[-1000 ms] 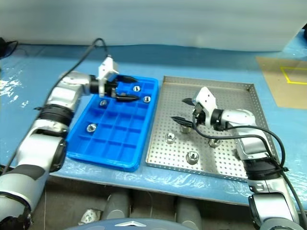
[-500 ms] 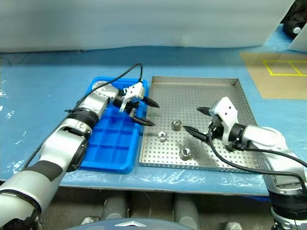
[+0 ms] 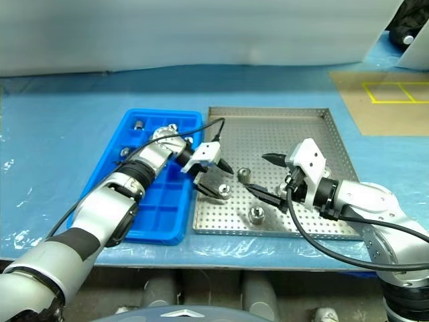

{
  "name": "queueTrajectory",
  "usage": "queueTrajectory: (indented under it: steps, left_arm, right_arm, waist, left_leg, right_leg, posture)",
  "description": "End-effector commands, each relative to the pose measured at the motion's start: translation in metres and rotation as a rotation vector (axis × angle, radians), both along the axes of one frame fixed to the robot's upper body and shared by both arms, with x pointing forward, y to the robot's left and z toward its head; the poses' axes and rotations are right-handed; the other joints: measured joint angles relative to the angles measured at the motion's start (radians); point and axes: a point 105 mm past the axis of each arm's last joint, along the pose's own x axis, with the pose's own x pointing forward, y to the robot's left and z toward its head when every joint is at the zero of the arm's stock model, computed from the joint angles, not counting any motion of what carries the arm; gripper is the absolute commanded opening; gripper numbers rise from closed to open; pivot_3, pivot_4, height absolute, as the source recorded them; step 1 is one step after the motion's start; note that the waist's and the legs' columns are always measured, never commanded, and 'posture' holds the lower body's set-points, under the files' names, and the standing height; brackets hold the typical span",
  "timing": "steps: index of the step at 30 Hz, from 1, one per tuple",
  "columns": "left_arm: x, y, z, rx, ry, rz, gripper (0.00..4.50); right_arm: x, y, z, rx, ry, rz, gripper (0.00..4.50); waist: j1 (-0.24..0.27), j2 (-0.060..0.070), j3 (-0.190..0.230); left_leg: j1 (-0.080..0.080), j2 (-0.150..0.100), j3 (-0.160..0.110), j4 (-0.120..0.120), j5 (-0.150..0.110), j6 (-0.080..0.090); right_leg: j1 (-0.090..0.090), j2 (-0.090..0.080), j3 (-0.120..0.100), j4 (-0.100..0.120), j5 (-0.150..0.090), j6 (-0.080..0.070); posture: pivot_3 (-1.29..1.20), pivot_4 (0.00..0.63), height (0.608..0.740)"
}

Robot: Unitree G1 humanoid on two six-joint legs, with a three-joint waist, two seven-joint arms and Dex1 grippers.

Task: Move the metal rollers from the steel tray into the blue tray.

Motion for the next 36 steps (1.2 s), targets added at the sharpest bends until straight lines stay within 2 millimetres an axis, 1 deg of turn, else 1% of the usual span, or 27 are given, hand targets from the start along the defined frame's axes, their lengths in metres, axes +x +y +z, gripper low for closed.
queueTrajectory:
  steps: [1,5,10,14,16,19,22,24,27,28,31,33,34,36]
  left_arm:
    - [-0.004,0.004,-0.005,0.040,0.016,-0.030,4.41]
    - [-0.006,0.004,-0.010,0.083,-0.001,-0.053,4.41]
    - [-0.005,0.003,-0.020,0.149,-0.052,-0.063,4.41]
    - [-0.003,0.001,-0.021,0.159,-0.067,-0.056,4.41]
    - [-0.003,0.000,-0.021,0.154,-0.066,-0.050,4.02]
    - [-0.002,0.000,-0.021,0.153,-0.069,-0.044,3.25]
    - [-0.002,-0.002,-0.019,0.135,-0.073,-0.044,3.25]
    - [-0.003,0.000,-0.019,0.137,-0.061,-0.055,3.25]
    - [-0.002,0.001,-0.018,0.133,-0.057,-0.045,2.64]
    - [0.000,-0.001,-0.017,0.120,-0.072,-0.027,2.34]
    - [-0.003,0.001,-0.017,0.120,-0.047,-0.044,2.34]
    - [-0.004,0.002,-0.017,0.121,-0.036,-0.047,2.04]
    - [-0.002,0.002,-0.017,0.117,-0.046,-0.039,1.80]
    - [0.001,0.000,-0.017,0.107,-0.076,-0.021,1.72]
  right_arm:
    - [-0.003,-0.001,0.007,-0.015,-0.047,-0.011,4.50]
    - [-0.001,-0.003,0.007,-0.020,-0.058,-0.035,4.50]
    - [0.002,-0.006,0.007,-0.028,-0.067,-0.065,4.50]
    - [0.002,-0.008,0.006,-0.034,-0.068,-0.082,4.50]
    - [0.003,-0.009,0.006,-0.034,-0.072,-0.091,4.50]
    - [0.005,-0.010,0.006,-0.034,-0.075,-0.097,4.50]
    - [0.006,-0.011,0.006,-0.035,-0.080,-0.102,4.50]
    - [0.007,-0.011,0.006,-0.035,-0.084,-0.105,4.50]
    - [0.009,-0.011,0.006,-0.035,-0.092,-0.109,4.50]
    - [0.010,-0.011,0.006,-0.034,-0.093,-0.110,4.50]
    - [0.010,-0.011,0.005,-0.033,-0.095,-0.111,4.50]
    - [0.011,-0.011,0.005,-0.032,-0.096,-0.113,4.50]
    - [0.011,-0.010,0.005,-0.031,-0.097,-0.114,4.50]
    - [0.011,-0.011,0.005,-0.031,-0.097,-0.114,4.50]
  waist:
    - [-0.006,0.000,0.000]
    - [-0.020,0.000,0.000]
    - [-0.022,0.000,0.000]
    - [-0.022,0.000,-0.001]
    - [-0.023,0.000,-0.001]
    - [-0.023,0.000,-0.001]
    - [-0.023,0.000,-0.001]
    - [-0.023,0.000,-0.001]
    - [-0.023,0.000,-0.001]
    - [-0.023,0.000,-0.001]
    - [-0.023,0.000,-0.001]
    - [-0.025,0.000,-0.001]
    - [-0.027,0.000,-0.001]
    - [-0.027,0.000,-0.001]
  left_leg:
    - [0.002,0.000,0.001,-0.001,0.000,0.000]
    - [0.004,0.000,0.004,-0.003,0.000,0.000]
    - [0.005,-0.001,0.006,-0.004,0.000,0.000]
    - [0.006,-0.001,0.007,-0.003,0.000,0.000]
    - [0.006,-0.002,0.007,-0.003,0.000,0.000]
    - [0.006,-0.002,0.007,-0.003,0.000,0.001]
    - [0.006,-0.002,0.007,-0.003,-0.001,0.001]
    - [0.006,-0.002,0.007,-0.003,-0.001,0.001]
    - [0.006,-0.002,0.007,-0.004,-0.001,0.001]
    - [0.006,-0.002,0.007,-0.004,-0.001,0.001]
    - [0.005,-0.002,0.007,-0.004,-0.001,0.001]
    - [0.004,-0.002,0.007,-0.004,-0.001,0.001]
    - [0.004,-0.002,0.008,-0.004,-0.001,0.001]
    - [0.004,-0.002,0.008,-0.006,-0.001,0.001]
  right_leg:
    - [0.001,0.000,0.001,0.000,0.000,0.000]
    - [0.000,0.000,0.010,-0.001,0.000,0.000]
    - [0.000,0.001,0.012,-0.002,0.000,0.000]
    - [0.000,0.000,0.015,-0.002,0.000,0.001]
    - [0.001,0.000,0.015,-0.002,0.000,0.001]
    - [0.001,0.000,0.016,-0.002,0.000,0.002]
    - [0.000,0.000,0.016,-0.002,-0.001,0.002]
    - [0.000,0.000,0.016,-0.002,-0.001,0.002]
    - [0.000,0.000,0.016,-0.003,-0.001,0.002]
    - [0.000,0.000,0.016,-0.003,-0.001,0.002]
    - [0.000,0.000,0.016,-0.003,-0.001,0.003]
    - [-0.001,0.000,0.016,-0.003,-0.001,0.003]
    - [-0.002,0.001,0.017,-0.003,-0.001,0.003]
    - [-0.003,0.001,0.016,-0.003,-0.001,0.003]
  posture:
    - [-0.51,0.150,0.740]
    - [-0.52,0.150,0.740]
    - [-0.53,0.150,0.740]
    - [-0.54,0.150,0.740]
    - [-0.53,0.150,0.740]
    - [-0.53,0.150,0.740]
    - [-0.53,0.150,0.740]
    - [-0.53,0.150,0.740]
    - [-0.52,0.150,0.740]
    - [-0.52,0.150,0.740]
    - [-0.52,0.150,0.740]
    - [-0.52,0.150,0.740]
    - [-0.52,0.150,0.740]
    - [-0.52,0.150,0.740]
